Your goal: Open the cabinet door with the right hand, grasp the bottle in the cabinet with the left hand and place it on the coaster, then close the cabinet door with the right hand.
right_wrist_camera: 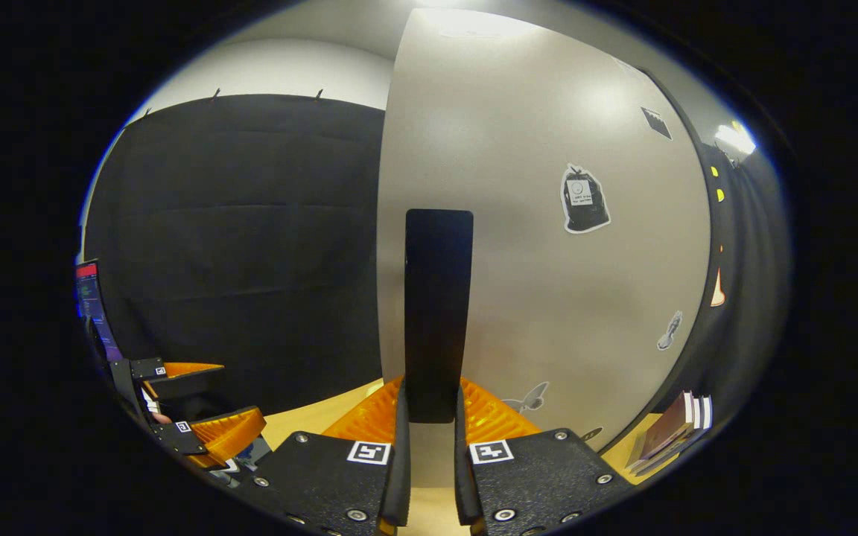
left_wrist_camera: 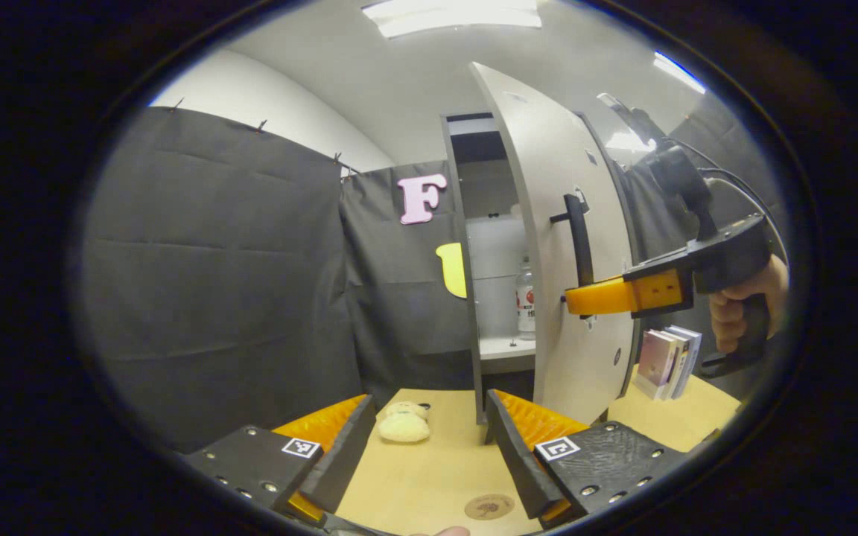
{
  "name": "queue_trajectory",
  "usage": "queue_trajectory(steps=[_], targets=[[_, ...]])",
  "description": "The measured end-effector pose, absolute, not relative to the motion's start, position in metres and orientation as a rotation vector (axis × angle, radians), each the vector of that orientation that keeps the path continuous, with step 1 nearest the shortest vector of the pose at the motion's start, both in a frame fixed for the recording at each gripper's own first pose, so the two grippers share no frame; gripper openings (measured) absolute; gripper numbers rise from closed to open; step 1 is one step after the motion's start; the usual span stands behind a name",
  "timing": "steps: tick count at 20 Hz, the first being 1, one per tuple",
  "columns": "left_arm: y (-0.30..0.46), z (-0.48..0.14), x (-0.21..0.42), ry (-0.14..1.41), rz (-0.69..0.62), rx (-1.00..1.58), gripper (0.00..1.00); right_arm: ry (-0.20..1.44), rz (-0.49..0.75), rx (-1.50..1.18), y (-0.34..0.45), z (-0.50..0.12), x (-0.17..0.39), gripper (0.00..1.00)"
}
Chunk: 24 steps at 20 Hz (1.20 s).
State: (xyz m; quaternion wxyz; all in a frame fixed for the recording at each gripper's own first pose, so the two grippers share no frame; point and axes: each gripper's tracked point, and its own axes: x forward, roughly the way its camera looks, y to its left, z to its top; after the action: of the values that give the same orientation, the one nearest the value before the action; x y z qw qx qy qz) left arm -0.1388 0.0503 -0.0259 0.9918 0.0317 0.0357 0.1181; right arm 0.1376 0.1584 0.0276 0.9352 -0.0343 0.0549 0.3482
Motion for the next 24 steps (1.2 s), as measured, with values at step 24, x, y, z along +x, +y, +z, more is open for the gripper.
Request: queue_trajectory(steps=[24], targets=[[-0.081,-0.008,-0.039,0.097,0.192,0.07,0.89,0.018,0.482,-0.109,0.072,0.026,0.117,0.25]])
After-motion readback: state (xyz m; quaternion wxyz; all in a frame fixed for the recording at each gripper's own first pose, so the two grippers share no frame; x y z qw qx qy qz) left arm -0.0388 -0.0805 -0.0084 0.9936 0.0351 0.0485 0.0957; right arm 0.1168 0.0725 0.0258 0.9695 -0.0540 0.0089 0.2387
